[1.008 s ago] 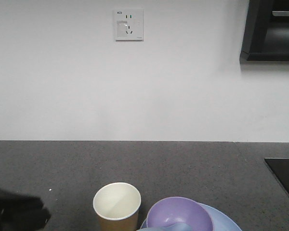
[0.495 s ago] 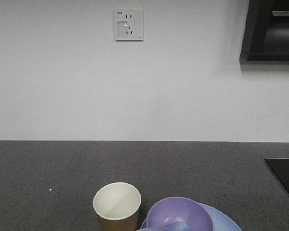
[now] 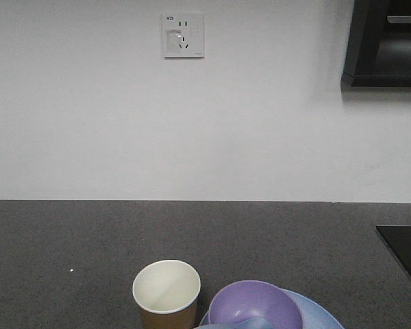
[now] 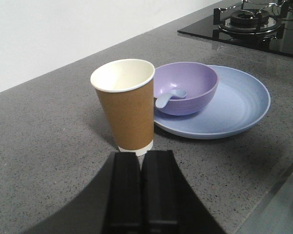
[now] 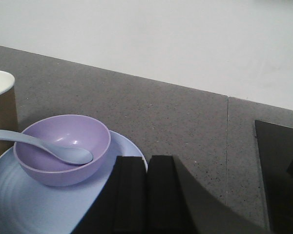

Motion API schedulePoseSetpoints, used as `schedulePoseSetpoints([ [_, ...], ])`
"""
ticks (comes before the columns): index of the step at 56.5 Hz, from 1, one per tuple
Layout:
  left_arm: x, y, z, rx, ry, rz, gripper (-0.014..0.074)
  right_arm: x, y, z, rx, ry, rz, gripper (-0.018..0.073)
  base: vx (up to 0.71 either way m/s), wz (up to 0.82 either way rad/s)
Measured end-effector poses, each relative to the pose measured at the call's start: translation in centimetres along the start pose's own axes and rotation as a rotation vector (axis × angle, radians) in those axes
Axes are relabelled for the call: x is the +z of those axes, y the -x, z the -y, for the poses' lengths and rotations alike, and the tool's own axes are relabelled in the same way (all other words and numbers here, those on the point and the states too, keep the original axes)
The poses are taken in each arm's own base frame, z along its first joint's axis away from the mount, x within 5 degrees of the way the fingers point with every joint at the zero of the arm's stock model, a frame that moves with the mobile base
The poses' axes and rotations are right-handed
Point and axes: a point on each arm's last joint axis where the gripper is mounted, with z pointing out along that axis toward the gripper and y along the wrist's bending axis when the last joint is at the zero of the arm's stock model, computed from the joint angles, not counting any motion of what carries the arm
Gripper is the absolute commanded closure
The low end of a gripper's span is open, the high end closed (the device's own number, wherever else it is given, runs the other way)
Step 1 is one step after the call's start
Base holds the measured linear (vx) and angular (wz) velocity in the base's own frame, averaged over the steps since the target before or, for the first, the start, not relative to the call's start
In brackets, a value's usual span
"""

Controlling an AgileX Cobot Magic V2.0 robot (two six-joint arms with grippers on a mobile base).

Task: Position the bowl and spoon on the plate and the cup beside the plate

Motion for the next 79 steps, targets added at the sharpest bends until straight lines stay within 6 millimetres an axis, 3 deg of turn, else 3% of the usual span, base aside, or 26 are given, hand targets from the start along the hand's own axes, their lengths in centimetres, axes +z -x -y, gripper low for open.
schedulePoseSetpoints([
  [19, 0.4, -1.3, -0.2, 0.004, 0.030, 0.030, 0.0603, 0.0, 0.0, 0.0, 0.000, 0.000, -0.001, 0.0568, 0.00, 0.00],
  [34, -0.5, -6.3, -1.9, -0.089, 0.332, 0.147, 0.0603, 0.0, 0.0, 0.0, 0.000, 0.000, -0.001, 0.0568, 0.00, 0.00],
  [48, -1.2, -10.5, -2.2, -0.144, 0.536, 0.203, 0.0603, 0.0, 0.0, 0.0, 0.000, 0.000, -0.002, 0.0568, 0.00, 0.00],
  [79, -1.3, -10.6, -2.3, -0.075, 0.566, 0.189, 0.0603, 0.0, 0.0, 0.0, 0.000, 0.001, -0.003, 0.0568, 0.00, 0.00],
])
